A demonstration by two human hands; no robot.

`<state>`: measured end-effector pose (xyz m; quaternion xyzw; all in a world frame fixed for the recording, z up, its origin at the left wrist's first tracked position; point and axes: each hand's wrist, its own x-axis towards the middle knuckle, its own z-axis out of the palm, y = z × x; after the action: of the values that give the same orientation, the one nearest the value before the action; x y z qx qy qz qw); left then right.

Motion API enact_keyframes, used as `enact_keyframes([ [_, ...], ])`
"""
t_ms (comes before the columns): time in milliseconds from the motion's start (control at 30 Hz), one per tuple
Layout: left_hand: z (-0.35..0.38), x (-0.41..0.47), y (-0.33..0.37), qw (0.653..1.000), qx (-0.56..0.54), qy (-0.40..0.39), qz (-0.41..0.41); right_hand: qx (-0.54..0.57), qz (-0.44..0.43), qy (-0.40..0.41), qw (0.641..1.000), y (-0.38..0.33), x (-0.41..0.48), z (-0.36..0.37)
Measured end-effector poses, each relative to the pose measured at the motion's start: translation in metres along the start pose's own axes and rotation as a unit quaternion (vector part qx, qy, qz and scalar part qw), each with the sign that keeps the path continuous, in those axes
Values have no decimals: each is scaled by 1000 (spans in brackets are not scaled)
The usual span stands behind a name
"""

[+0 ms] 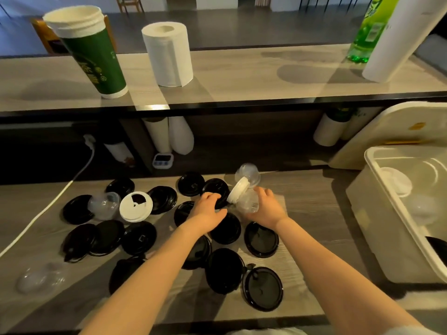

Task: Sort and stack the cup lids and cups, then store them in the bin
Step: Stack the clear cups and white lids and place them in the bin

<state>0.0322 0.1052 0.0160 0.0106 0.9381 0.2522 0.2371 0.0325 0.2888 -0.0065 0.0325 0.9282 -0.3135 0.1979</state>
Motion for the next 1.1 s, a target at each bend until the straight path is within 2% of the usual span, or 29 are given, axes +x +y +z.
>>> enact_keyframes([
  [100, -1, 4, 6, 999, -51, 17, 9, 37, -13, 25, 999, 6, -7, -6],
  [233, -2, 3, 7, 984, -178, 23, 1, 105, -33, 54, 992, 12, -21, -13],
  [367, -3, -11, 3, 945, -327, -17, 20, 221, -79, 86, 968, -2, -37, -13],
  [467, -6, -21, 0, 926, -373, -48, 38, 252, -113, 71, 958, -21, -44, -5],
  [633, -17, -32, -25, 846, -529, -57, -41, 254, -148, 76, 953, -47, -48, 11],
  [800, -23, -42, -49, 818, -562, -122, -22, 229, -182, 53, 955, -69, -50, 31],
  [967, -33, -40, -62, 809, -576, -116, -14, 175, -211, 45, 961, -74, -48, 39],
  [1100, -37, -33, -64, 769, -622, -145, -11, 162, -217, 49, 961, -76, -45, 39],
])
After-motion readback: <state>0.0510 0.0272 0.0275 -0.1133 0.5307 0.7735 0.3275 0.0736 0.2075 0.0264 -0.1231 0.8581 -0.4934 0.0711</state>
